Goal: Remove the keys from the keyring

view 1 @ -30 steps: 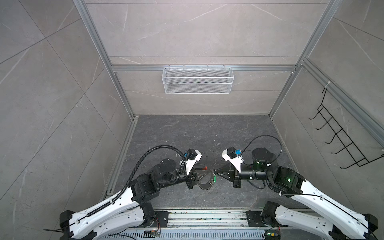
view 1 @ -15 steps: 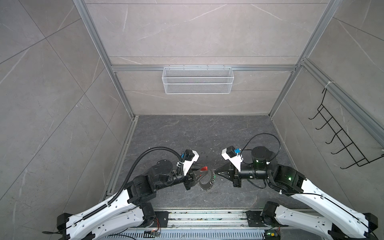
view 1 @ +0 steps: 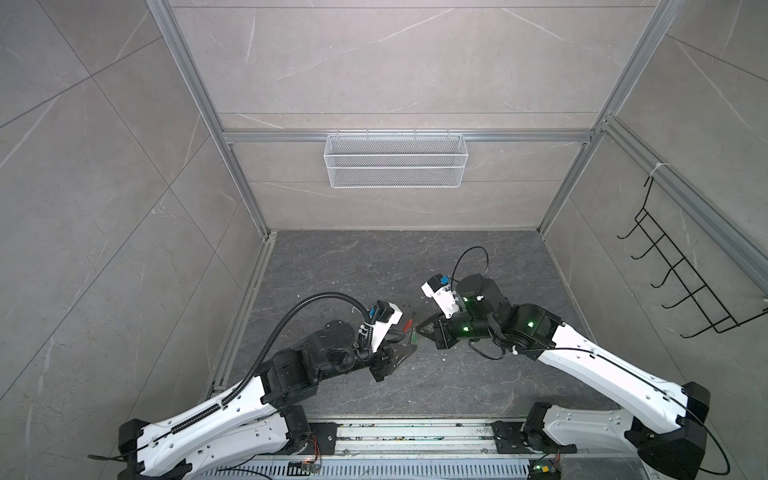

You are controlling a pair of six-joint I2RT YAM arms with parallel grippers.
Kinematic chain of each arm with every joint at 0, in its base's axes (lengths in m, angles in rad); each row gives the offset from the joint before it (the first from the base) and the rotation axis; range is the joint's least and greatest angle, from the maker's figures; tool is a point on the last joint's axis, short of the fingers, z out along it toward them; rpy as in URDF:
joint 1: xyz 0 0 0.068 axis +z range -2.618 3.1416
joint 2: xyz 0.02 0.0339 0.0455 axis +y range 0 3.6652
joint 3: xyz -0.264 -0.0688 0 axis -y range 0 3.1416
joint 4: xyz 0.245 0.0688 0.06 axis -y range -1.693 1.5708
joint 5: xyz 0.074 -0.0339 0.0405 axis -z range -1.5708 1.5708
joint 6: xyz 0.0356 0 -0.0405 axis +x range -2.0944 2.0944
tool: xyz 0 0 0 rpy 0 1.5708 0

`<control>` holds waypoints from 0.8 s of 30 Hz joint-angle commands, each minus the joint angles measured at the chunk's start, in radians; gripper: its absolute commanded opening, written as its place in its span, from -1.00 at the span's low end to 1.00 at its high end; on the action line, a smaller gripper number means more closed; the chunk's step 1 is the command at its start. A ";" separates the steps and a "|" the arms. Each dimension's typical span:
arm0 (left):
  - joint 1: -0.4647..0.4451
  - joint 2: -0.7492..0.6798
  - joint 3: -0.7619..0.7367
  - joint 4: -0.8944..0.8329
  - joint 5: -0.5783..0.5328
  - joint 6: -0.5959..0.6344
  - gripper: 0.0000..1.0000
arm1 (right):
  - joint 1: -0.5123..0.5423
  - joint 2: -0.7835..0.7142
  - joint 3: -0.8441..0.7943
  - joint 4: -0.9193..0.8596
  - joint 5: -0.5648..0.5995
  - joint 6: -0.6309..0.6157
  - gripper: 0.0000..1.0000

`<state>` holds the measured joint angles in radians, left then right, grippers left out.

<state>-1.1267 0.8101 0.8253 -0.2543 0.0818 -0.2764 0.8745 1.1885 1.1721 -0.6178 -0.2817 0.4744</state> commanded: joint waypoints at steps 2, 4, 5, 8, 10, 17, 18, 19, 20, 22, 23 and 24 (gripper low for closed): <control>-0.070 -0.015 -0.028 0.061 -0.023 -0.011 -0.06 | -0.016 -0.030 0.060 0.025 0.073 0.071 -1.00; -0.099 -0.022 -0.038 0.062 -0.039 -0.002 -0.01 | -0.034 -0.027 0.059 0.030 0.073 0.100 -1.00; -0.104 -0.020 -0.042 0.066 -0.031 0.001 0.00 | -0.037 -0.026 0.059 0.032 0.073 0.106 -1.00; -0.109 0.000 -0.071 0.113 0.016 -0.010 0.00 | -0.042 -0.042 0.058 0.046 0.080 0.113 -1.00; -0.109 0.035 -0.080 0.116 -0.018 -0.026 0.00 | -0.042 -0.049 0.071 0.042 0.070 0.106 -1.00; -0.107 0.066 -0.088 0.121 -0.240 -0.030 0.03 | -0.042 -0.077 0.071 0.054 0.005 0.093 -1.00; -0.107 0.066 -0.084 0.119 -0.268 -0.023 0.03 | -0.042 -0.083 0.069 0.054 -0.002 0.093 -1.00; -0.106 0.064 -0.078 0.116 -0.302 -0.018 0.03 | -0.042 -0.088 0.066 0.057 -0.014 0.092 -1.00; -0.106 0.065 -0.074 0.115 -0.329 -0.013 0.04 | -0.041 -0.091 0.065 0.059 -0.024 0.089 -1.00; -0.102 0.062 -0.064 0.115 -0.387 -0.004 0.04 | -0.042 -0.096 0.060 0.063 -0.049 0.086 -1.00; -0.100 0.060 -0.063 0.118 -0.405 0.001 0.04 | -0.042 -0.097 0.058 0.062 -0.054 0.084 -1.00; -0.095 0.056 -0.062 0.128 -0.410 0.010 0.05 | -0.042 -0.099 0.055 0.064 -0.059 0.086 -1.00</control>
<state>-1.2304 0.8879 0.7269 -0.1780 -0.2218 -0.2974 0.8352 1.1084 1.2160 -0.5819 -0.2958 0.5583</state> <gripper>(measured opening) 0.523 0.049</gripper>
